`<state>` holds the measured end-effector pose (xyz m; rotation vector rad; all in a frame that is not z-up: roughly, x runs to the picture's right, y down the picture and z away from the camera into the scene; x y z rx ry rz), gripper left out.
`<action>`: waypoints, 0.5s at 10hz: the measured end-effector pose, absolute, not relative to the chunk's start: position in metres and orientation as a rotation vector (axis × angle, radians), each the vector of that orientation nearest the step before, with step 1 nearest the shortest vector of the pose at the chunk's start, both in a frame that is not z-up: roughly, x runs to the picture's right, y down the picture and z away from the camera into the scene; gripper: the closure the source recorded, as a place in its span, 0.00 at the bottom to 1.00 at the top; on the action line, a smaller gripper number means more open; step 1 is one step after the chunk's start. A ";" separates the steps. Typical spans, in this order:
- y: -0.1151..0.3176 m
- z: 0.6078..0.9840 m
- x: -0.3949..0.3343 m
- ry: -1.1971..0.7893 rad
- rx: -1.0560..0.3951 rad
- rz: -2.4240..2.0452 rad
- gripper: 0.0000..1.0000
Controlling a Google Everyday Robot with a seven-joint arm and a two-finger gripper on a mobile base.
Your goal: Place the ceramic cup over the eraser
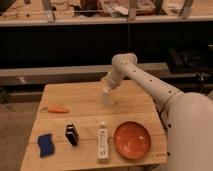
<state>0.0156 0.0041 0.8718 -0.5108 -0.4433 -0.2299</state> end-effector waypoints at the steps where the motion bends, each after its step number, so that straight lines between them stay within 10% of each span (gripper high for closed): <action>1: 0.004 0.872 0.015 -0.444 -0.510 -0.235 0.20; 5: 0.005 0.866 0.008 -0.494 -0.509 -0.587 0.20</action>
